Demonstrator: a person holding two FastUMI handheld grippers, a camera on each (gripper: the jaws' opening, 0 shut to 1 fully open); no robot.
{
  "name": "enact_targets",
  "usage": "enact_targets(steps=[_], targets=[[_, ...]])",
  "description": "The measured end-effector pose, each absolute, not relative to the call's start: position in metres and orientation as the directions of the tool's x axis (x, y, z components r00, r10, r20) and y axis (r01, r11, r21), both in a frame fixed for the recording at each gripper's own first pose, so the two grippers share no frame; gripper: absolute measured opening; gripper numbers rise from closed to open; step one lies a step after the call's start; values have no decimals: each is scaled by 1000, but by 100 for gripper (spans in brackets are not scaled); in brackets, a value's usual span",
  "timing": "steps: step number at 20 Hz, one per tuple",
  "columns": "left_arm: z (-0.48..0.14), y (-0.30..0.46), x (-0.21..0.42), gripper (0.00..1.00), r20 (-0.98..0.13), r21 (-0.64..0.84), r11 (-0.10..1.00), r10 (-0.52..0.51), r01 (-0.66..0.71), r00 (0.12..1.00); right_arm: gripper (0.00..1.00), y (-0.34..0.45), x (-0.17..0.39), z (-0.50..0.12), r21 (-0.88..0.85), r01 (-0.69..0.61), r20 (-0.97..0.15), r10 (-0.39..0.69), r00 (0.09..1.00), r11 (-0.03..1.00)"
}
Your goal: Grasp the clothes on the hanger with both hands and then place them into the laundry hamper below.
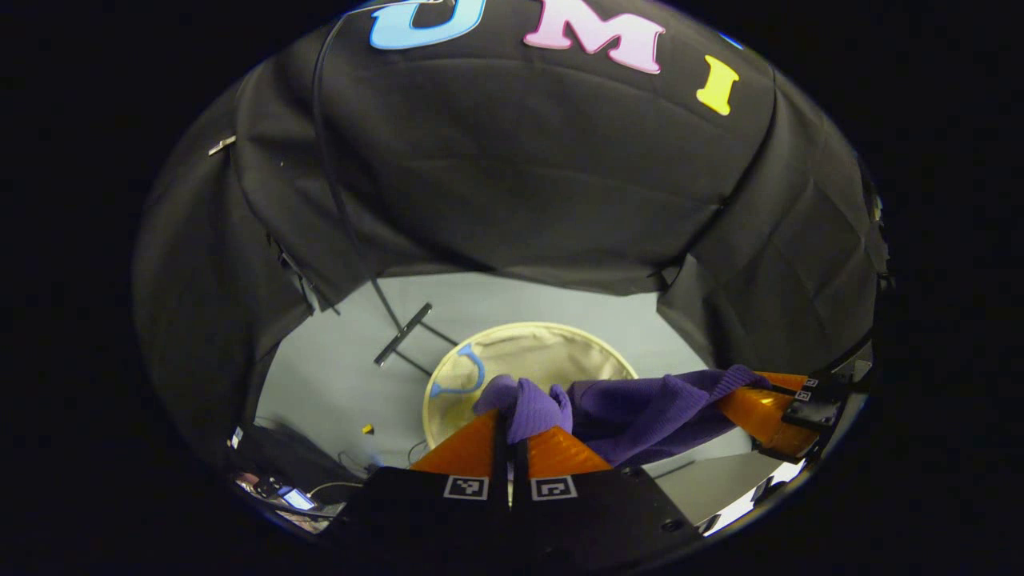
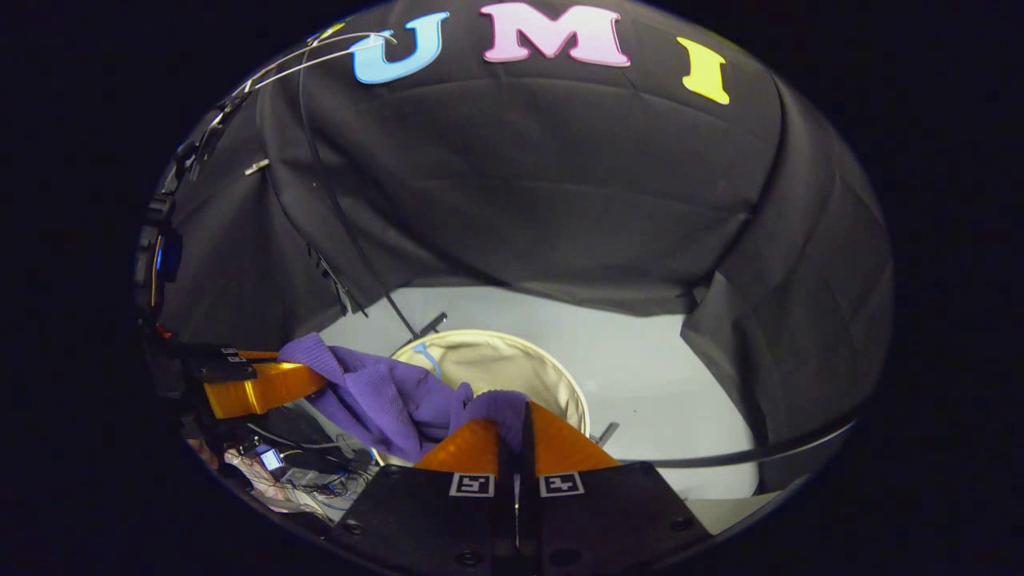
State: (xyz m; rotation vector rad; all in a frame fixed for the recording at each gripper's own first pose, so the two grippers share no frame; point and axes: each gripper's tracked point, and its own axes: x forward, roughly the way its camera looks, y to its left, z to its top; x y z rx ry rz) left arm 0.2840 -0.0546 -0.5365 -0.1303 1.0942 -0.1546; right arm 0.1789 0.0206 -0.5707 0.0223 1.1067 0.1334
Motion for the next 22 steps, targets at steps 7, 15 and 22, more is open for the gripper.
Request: enact_targets(steps=[7,15,22], targets=[[-536,-49,281,96,-872,-164,984,-177,68,456,98,8,168,-574,58,-27,-914,64,401,998],[-492,-50,285,96,-832,-192,977,-210,89,514,99,20,190,-528,87,-21,-869,86,486,996],[-393,-28,291,96,-718,-144,978,-208,151,664,99,27,212,-418,74,13,-770,48,636,997]])
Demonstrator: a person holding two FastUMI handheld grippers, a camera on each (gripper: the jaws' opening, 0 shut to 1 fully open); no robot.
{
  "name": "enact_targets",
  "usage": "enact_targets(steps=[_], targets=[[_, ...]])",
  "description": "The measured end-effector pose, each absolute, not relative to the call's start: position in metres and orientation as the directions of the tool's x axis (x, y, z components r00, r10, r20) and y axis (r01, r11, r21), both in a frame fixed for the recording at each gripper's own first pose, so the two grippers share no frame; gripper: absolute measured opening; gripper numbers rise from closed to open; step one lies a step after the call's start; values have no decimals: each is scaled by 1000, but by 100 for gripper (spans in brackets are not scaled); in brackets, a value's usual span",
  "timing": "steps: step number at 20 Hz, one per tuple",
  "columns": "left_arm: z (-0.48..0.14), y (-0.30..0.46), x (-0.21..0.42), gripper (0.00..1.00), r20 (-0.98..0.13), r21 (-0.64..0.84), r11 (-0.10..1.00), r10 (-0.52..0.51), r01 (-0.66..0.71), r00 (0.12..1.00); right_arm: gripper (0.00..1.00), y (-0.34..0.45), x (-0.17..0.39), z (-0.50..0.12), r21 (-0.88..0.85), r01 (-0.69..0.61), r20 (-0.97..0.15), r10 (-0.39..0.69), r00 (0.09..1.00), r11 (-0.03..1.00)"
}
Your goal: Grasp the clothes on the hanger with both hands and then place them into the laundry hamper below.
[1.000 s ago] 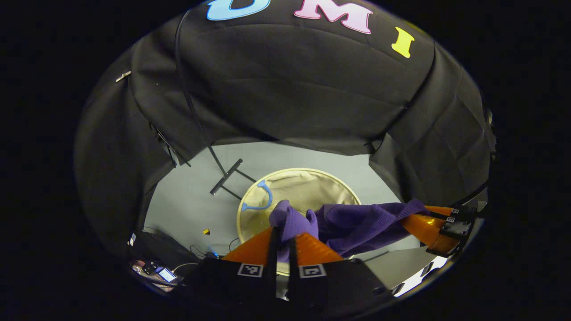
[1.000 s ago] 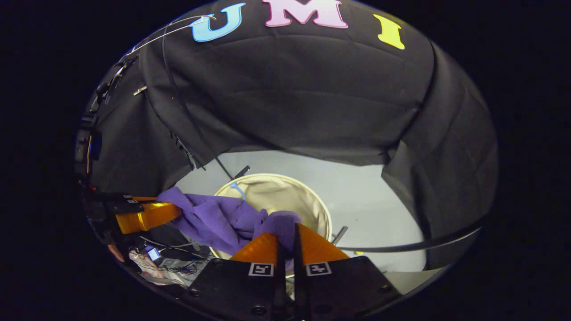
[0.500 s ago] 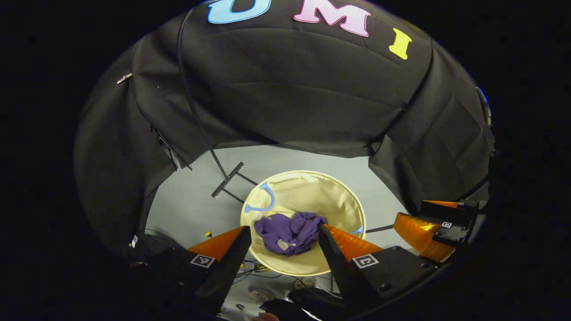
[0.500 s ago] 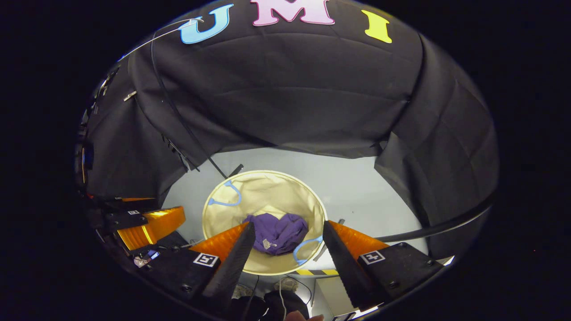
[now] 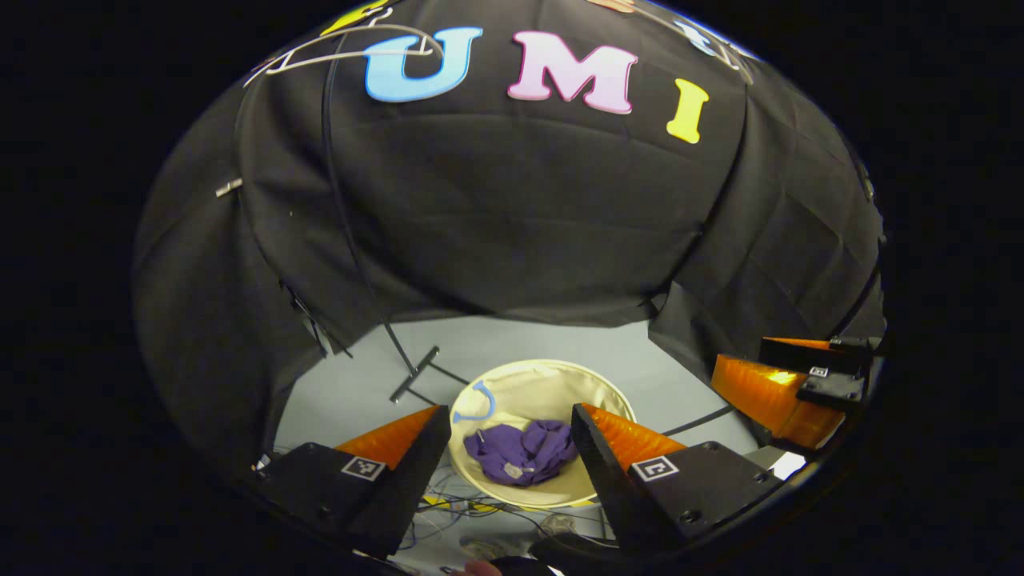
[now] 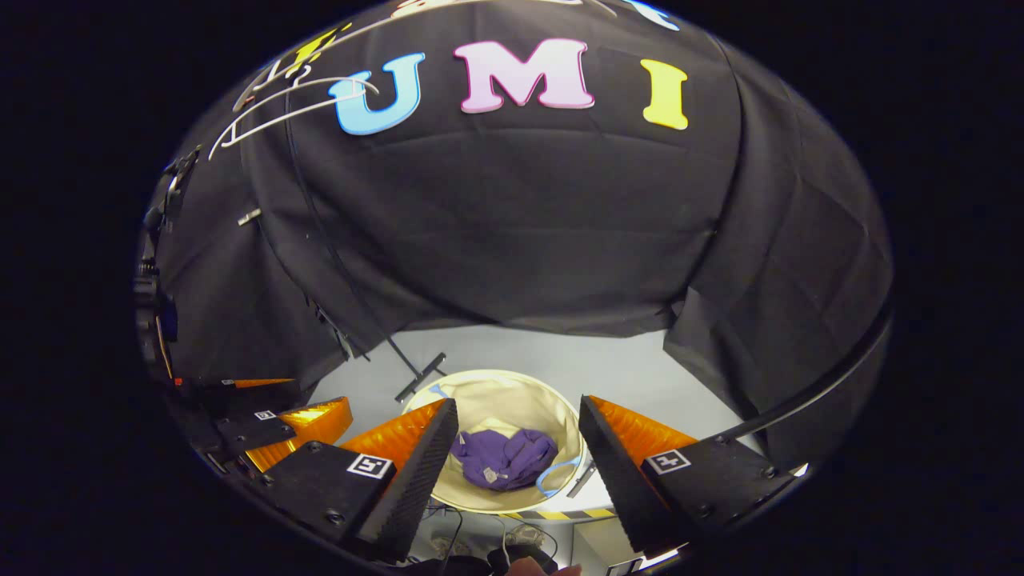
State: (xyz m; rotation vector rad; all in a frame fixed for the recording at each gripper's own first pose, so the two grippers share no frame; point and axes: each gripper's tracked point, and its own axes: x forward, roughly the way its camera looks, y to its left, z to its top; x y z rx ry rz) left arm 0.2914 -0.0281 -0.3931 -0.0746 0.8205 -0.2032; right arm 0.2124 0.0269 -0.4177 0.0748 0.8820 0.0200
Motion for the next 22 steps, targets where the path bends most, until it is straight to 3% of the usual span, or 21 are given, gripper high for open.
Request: enact_targets(steps=[11,17,22], targets=[[-196,28,289,95,-408,-87,981,-193,172,892,99,57,216,-253,19,19,-542,-6,840,1000],[-121,63,272,95,-252,-76,984,-174,160,952,99,78,222,-171,36,19,-407,-3,913,999],[-54,77,261,95,-114,-76,984,-168,160,979,98,90,227,-92,14,13,-232,-9,973,1000]])
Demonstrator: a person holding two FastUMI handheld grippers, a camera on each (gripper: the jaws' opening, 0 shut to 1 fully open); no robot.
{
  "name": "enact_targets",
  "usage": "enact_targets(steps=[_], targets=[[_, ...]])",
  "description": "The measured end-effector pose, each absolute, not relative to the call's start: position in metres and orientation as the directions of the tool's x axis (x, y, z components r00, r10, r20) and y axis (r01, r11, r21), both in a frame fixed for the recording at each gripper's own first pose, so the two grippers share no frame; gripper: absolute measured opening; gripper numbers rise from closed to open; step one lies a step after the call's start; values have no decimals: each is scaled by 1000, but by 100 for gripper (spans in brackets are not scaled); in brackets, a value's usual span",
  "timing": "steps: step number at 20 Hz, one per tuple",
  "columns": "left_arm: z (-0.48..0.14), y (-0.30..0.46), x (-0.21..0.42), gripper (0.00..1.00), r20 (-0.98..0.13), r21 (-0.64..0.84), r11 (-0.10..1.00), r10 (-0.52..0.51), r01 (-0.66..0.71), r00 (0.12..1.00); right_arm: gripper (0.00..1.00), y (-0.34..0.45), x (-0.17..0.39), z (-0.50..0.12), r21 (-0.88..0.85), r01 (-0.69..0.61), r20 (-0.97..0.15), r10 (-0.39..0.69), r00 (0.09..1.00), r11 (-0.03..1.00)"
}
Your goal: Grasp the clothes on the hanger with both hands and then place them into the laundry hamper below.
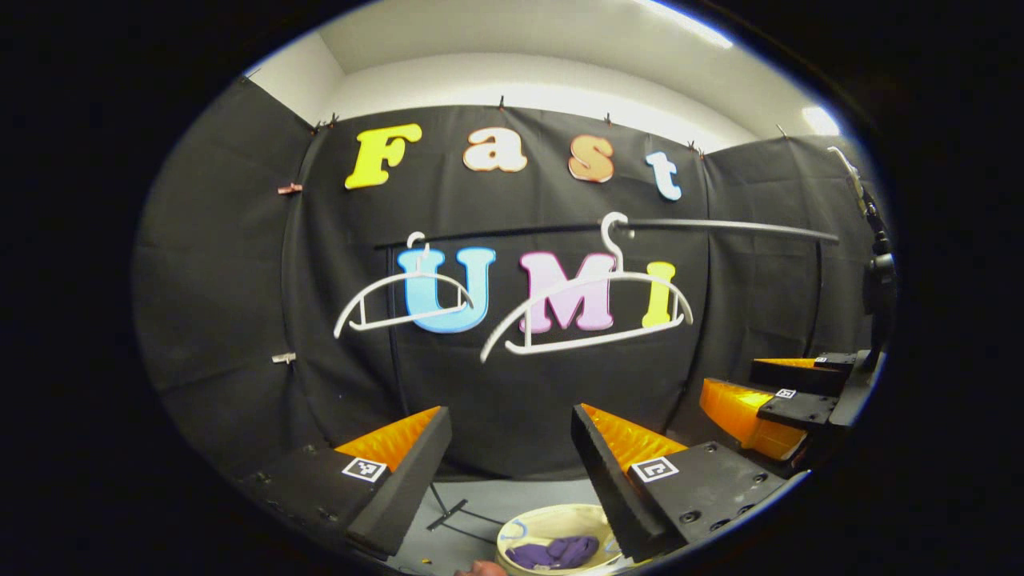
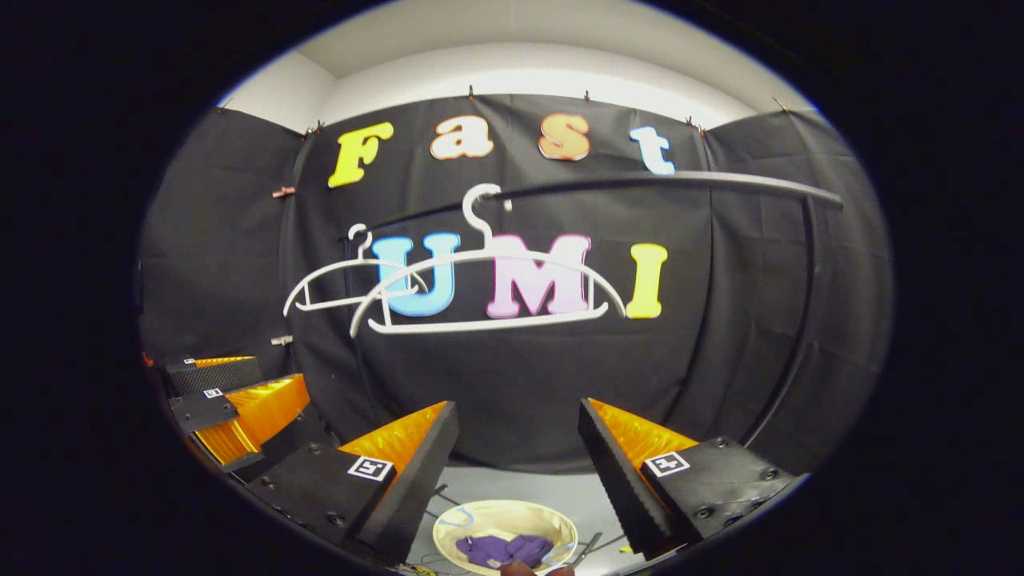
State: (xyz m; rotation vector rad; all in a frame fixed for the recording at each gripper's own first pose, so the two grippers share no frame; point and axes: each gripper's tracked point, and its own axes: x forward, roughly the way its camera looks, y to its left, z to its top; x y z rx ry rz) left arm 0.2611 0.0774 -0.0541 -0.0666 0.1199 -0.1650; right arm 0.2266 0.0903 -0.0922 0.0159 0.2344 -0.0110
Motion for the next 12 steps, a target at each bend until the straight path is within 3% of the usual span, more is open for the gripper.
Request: enact_targets(steps=[6,12], targets=[[-2,89,248,95,-23,-55,988,-148,147,989,100,94,220,-23,31,12,-95,-9,995,999],[12,94,243,95,12,-77,986,-145,145,989,98,94,217,-14,22,27,-61,-25,998,999]])
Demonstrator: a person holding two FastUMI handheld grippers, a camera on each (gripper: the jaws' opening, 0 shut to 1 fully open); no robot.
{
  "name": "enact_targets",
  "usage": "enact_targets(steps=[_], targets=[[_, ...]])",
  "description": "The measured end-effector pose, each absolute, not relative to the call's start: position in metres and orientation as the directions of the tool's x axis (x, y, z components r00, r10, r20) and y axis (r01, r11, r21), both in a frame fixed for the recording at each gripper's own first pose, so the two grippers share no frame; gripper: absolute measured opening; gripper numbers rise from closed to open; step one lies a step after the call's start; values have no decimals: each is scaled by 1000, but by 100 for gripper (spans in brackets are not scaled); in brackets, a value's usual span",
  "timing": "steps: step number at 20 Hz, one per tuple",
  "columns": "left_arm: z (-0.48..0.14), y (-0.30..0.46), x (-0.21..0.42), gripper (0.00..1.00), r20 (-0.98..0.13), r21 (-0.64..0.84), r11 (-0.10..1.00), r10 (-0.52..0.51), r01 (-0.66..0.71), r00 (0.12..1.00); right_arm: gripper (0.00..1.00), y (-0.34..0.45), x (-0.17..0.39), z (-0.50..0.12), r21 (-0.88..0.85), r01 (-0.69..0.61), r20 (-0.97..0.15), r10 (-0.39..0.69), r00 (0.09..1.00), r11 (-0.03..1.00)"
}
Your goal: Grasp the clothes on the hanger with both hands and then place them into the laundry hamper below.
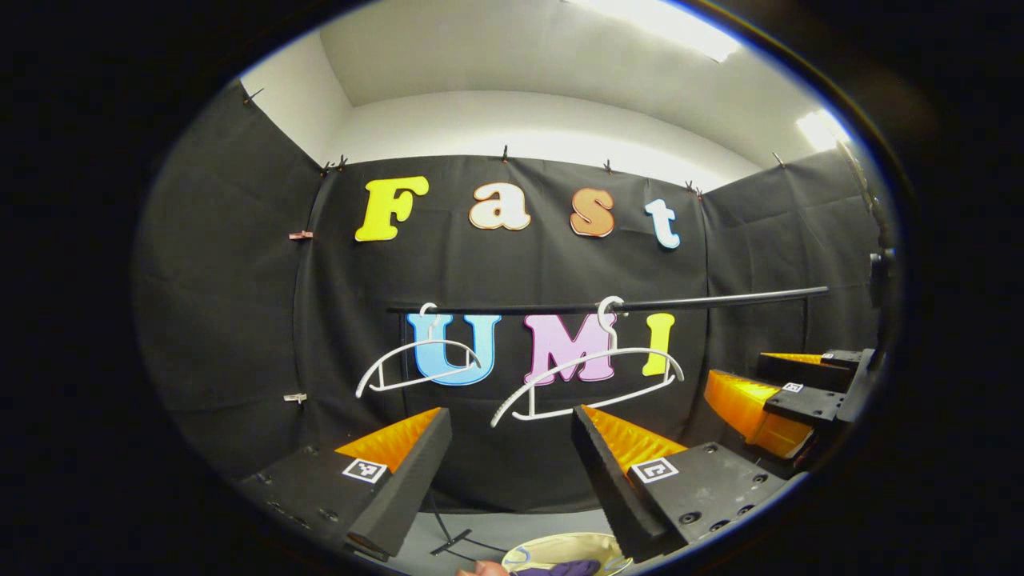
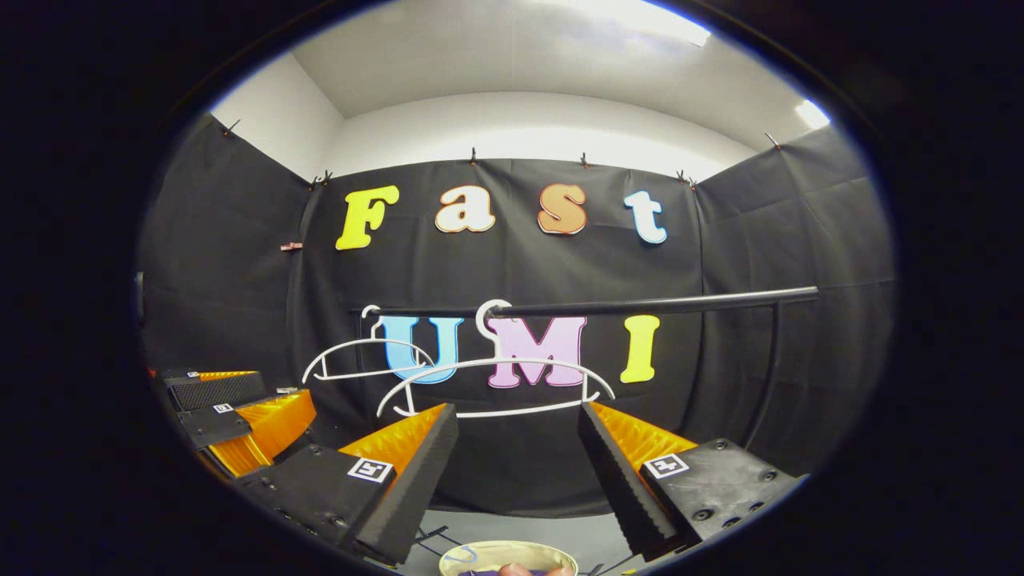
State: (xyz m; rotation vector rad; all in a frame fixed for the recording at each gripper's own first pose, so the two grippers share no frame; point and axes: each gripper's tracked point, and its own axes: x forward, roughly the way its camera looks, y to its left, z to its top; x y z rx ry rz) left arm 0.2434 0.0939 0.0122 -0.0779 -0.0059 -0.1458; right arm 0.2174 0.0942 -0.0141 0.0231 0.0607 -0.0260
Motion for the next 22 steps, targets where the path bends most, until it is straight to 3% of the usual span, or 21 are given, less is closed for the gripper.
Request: enact_targets(steps=[8,22], targets=[[9,92,244,92,6,-66,987,-148,148,989,98,94,217,-18,17,27,-69,-26,997,999],[8,93,244,98,7,-68,987,-142,142,990,98,94,218,-20,16,25,-73,-24,997,1000]])
